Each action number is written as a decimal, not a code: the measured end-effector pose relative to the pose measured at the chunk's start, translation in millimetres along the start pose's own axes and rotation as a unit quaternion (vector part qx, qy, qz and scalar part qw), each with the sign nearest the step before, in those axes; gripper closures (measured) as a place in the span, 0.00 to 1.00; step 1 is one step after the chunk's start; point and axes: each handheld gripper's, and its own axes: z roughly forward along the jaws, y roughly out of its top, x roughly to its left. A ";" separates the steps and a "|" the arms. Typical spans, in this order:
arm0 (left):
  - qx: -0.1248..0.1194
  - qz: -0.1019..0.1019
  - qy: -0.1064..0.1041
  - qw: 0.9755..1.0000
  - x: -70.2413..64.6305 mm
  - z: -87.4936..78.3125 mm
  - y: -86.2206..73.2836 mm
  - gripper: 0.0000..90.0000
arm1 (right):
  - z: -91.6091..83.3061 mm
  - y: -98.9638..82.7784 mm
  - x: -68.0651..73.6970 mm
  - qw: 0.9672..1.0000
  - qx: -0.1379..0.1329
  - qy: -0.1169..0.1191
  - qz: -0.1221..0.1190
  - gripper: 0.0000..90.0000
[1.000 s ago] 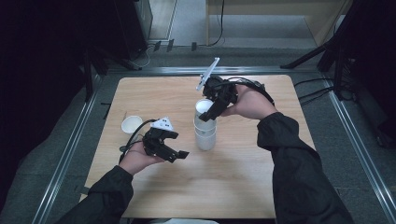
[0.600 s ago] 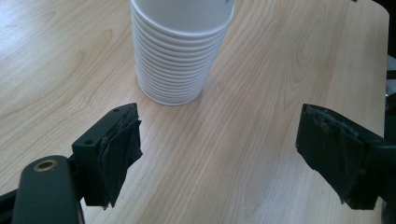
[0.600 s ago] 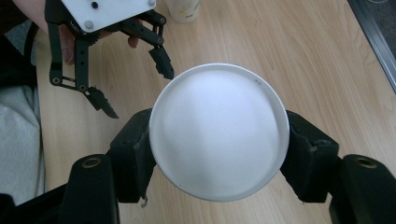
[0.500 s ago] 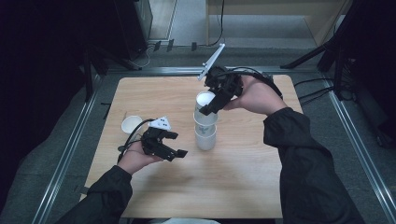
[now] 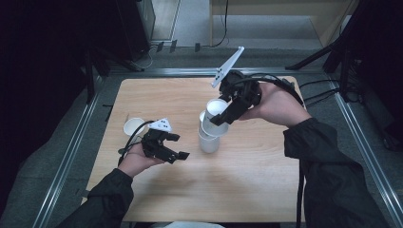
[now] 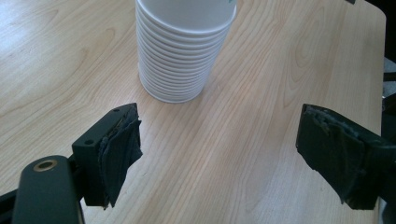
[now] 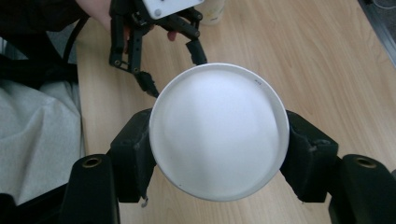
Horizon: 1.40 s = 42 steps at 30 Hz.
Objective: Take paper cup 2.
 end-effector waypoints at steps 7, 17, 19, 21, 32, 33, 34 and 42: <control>-0.002 0.004 -0.002 1.000 -1.1 -0.8 0.5 0.16 | 4.5 -12.9 13.6 1.000 -0.008 0.008 -0.009 0.38; -0.003 0.008 -0.004 1.000 -2.8 -2.2 0.8 0.16 | 16.2 -31.8 28.6 1.000 -0.007 0.016 -0.010 0.38; -0.003 0.011 -0.005 1.000 -3.2 -2.0 0.8 0.16 | 20.1 -35.3 29.8 1.000 -0.005 0.019 -0.009 0.38; -0.003 0.011 -0.005 1.000 -3.8 -1.5 0.9 0.15 | 25.0 -39.1 31.4 1.000 -0.005 0.021 -0.011 0.38; -0.011 0.006 -0.011 1.000 -0.8 -5.4 -0.2 0.16 | 46.1 -57.9 36.6 0.999 -0.012 0.035 -0.006 0.38; -0.011 0.006 -0.009 1.000 -0.4 -5.6 -0.5 0.16 | 47.7 -60.1 37.3 0.999 -0.013 0.035 -0.005 0.38; -0.010 0.006 -0.010 1.000 0.1 -5.8 -0.6 0.16 | 49.4 -62.2 37.6 0.999 -0.017 0.036 -0.006 0.38; -0.007 0.011 -0.017 1.000 -2.8 -3.4 -0.4 0.16 | 63.4 -77.6 39.9 0.999 -0.034 0.031 -0.006 0.38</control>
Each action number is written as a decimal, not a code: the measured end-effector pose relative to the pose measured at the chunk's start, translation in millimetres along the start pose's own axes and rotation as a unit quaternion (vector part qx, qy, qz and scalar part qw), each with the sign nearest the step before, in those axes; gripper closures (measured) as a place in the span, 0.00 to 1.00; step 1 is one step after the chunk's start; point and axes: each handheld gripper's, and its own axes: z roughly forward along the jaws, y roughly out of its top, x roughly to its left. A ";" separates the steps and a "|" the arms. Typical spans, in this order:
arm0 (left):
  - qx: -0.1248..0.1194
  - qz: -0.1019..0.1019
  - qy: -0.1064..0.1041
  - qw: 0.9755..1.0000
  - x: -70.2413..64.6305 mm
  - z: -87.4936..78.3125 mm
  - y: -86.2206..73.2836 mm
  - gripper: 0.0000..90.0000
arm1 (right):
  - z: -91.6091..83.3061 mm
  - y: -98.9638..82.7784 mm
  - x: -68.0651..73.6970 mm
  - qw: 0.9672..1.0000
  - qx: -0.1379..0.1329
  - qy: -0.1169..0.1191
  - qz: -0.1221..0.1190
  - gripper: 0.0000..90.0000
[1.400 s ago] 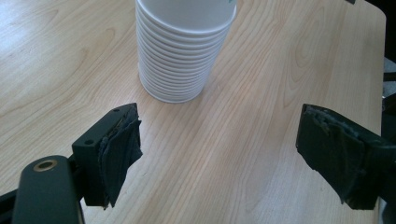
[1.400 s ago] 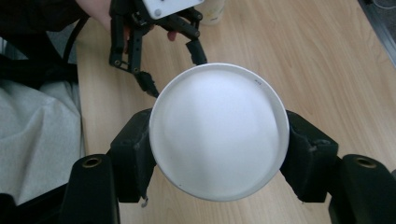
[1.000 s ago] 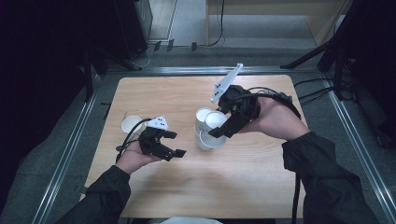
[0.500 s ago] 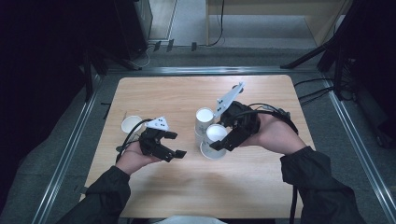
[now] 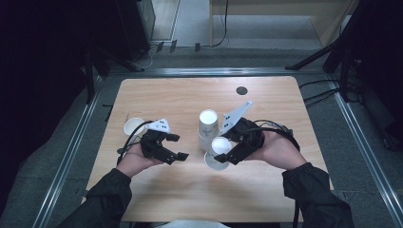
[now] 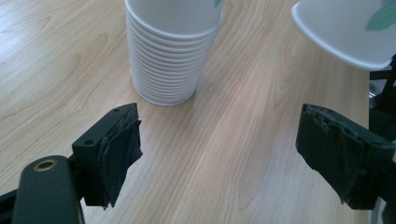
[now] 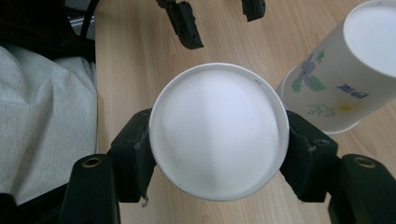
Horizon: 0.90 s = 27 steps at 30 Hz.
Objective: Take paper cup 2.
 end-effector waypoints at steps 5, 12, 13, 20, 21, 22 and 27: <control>-0.001 0.009 -0.014 1.000 -4.4 2.5 0.8 0.16 | 12.4 -9.7 -0.5 1.000 -0.007 0.002 0.005 0.38; -0.001 0.015 -0.026 1.000 -10.9 6.2 -1.8 0.16 | 38.7 -23.0 0.0 1.000 -0.015 0.017 0.009 0.39; -0.003 0.013 -0.030 0.999 -12.1 6.7 -2.4 0.15 | 41.5 -24.4 -0.4 1.000 -0.020 0.019 0.010 0.39; -0.012 0.026 -0.051 0.998 -21.2 6.8 -7.2 0.15 | 58.3 -28.8 -3.6 0.999 -0.030 0.033 0.010 0.39; -0.014 0.027 -0.053 0.998 -22.6 6.6 -8.2 0.15 | 60.2 -28.9 -3.8 0.999 -0.030 0.036 0.011 0.39; -0.016 0.026 -0.054 0.998 -23.5 6.6 -8.8 0.15 | 62.5 -28.8 -4.6 0.999 -0.032 0.037 0.008 0.39; -0.020 0.031 -0.060 0.998 -29.1 10.0 -11.3 0.15 | 68.4 -27.7 -5.5 0.997 -0.055 0.048 0.002 0.39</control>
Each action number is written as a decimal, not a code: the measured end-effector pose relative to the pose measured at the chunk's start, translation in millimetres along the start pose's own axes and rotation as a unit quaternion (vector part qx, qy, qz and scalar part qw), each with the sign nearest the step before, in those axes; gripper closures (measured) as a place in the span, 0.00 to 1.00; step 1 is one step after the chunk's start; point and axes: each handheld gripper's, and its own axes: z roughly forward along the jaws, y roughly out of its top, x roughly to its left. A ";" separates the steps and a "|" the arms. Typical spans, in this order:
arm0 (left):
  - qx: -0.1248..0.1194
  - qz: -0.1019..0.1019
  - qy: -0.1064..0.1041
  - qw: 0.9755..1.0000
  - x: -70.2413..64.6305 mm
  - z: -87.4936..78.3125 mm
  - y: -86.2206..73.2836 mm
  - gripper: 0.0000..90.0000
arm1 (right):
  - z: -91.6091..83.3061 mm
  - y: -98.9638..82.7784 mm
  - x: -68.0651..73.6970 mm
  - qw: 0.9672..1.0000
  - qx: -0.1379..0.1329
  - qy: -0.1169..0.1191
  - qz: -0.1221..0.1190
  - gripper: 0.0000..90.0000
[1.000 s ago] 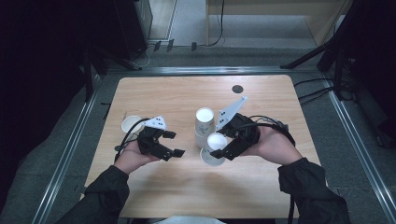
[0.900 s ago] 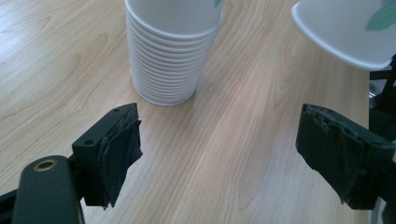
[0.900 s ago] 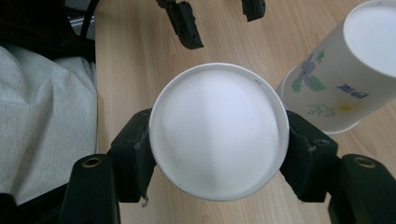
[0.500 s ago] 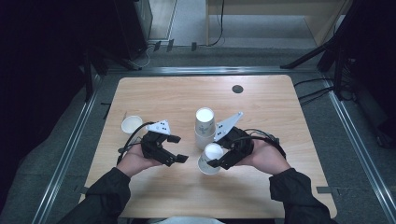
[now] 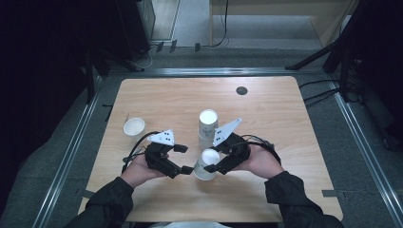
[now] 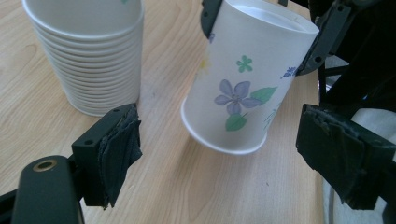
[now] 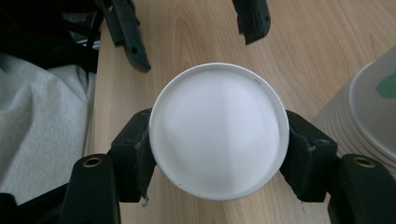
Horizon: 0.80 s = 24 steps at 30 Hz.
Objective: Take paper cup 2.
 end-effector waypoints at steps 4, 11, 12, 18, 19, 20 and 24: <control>-0.003 0.006 -0.004 1.000 -2.7 1.7 -1.5 0.15 | 1.4 0.4 -0.7 1.000 -0.019 0.007 0.009 0.39; -0.015 0.009 -0.013 1.000 -4.4 4.0 -1.5 0.15 | 5.5 4.1 -3.0 0.998 -0.045 0.021 0.028 0.39; -0.016 0.010 -0.015 1.000 -4.4 4.4 -1.4 0.15 | 5.6 4.8 -2.7 0.998 -0.046 0.020 0.029 0.39; -0.017 0.018 -0.016 1.000 -6.4 6.1 -1.4 0.16 | 6.1 9.3 -1.0 0.997 -0.063 0.033 0.036 0.39; -0.017 0.018 -0.017 1.000 -6.9 6.2 -1.4 0.16 | 6.0 10.1 -1.0 0.997 -0.066 0.035 0.036 0.39; -0.017 0.019 -0.017 1.000 -7.1 6.3 -1.4 0.16 | 5.7 11.0 -0.1 0.996 -0.070 0.036 0.040 0.39; -0.016 0.021 -0.017 1.000 -7.6 7.9 -1.5 0.16 | 4.6 13.3 1.4 0.995 -0.077 0.039 0.042 0.39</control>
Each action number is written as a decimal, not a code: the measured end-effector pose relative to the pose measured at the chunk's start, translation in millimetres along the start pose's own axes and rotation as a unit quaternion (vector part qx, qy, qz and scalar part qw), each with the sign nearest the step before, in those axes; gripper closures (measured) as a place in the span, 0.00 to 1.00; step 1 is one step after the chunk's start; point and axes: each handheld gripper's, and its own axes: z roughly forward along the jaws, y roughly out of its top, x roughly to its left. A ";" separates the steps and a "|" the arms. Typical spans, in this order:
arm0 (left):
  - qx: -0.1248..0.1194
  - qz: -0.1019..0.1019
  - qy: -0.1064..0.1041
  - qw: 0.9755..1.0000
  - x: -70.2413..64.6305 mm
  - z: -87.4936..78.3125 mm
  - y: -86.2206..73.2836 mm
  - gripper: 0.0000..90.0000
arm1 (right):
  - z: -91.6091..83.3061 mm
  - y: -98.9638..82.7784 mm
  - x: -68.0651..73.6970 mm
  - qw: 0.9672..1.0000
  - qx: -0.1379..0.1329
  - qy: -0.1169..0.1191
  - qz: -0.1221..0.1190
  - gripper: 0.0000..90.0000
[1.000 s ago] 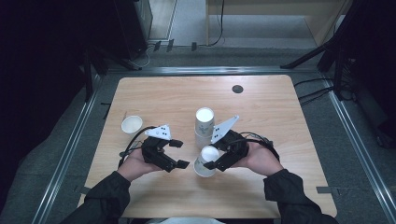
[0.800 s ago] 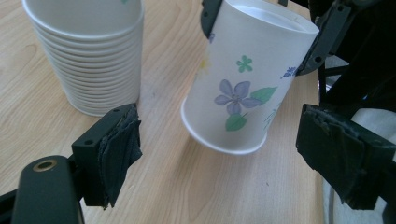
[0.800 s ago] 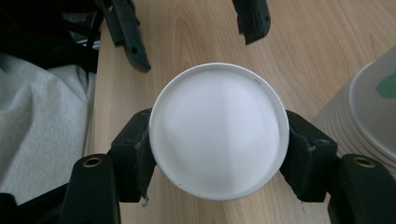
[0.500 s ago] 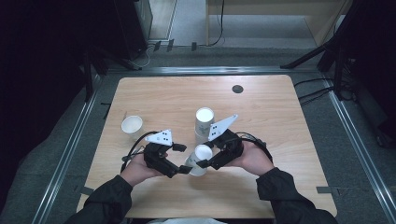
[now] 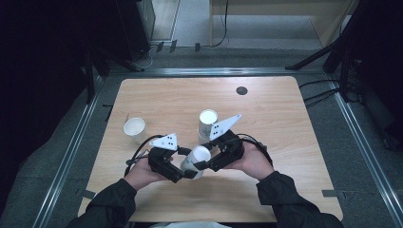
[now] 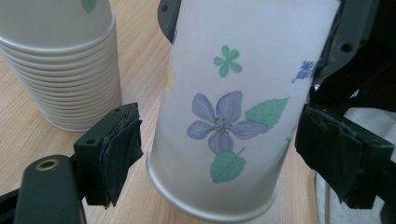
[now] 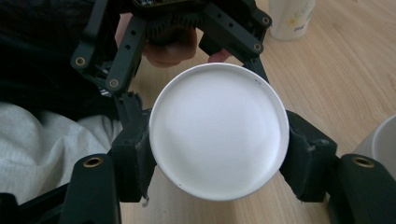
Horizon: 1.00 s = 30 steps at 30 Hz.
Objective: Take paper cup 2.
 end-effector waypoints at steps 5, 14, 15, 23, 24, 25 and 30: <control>0.000 0.008 0.000 1.000 -0.9 -0.3 -0.1 0.18 | -1.4 1.3 0.1 1.000 -0.009 0.003 0.001 0.39; -0.004 0.014 0.000 1.000 -2.1 0.3 -0.5 0.24 | -2.8 2.4 0.0 1.000 -0.017 0.007 0.010 0.39; -0.004 0.015 0.002 1.000 -2.5 0.9 -0.6 0.25 | -2.4 2.5 0.0 1.000 -0.018 0.006 0.010 0.39; 0.005 0.029 0.010 1.000 -3.7 1.0 -0.4 0.32 | -0.7 2.5 -0.5 1.000 -0.013 0.008 0.016 0.39; 0.005 0.030 0.009 0.999 -3.9 0.8 -0.5 0.33 | -0.5 2.5 -0.6 1.000 -0.012 0.008 0.016 0.39; 0.006 0.029 0.008 1.000 -3.8 0.6 -0.4 0.33 | -0.5 2.5 -0.9 1.000 -0.011 0.009 0.017 0.39; 0.022 0.027 0.003 0.999 -2.7 0.2 0.5 0.34 | 0.9 2.0 -1.9 1.000 -0.013 0.012 0.018 0.32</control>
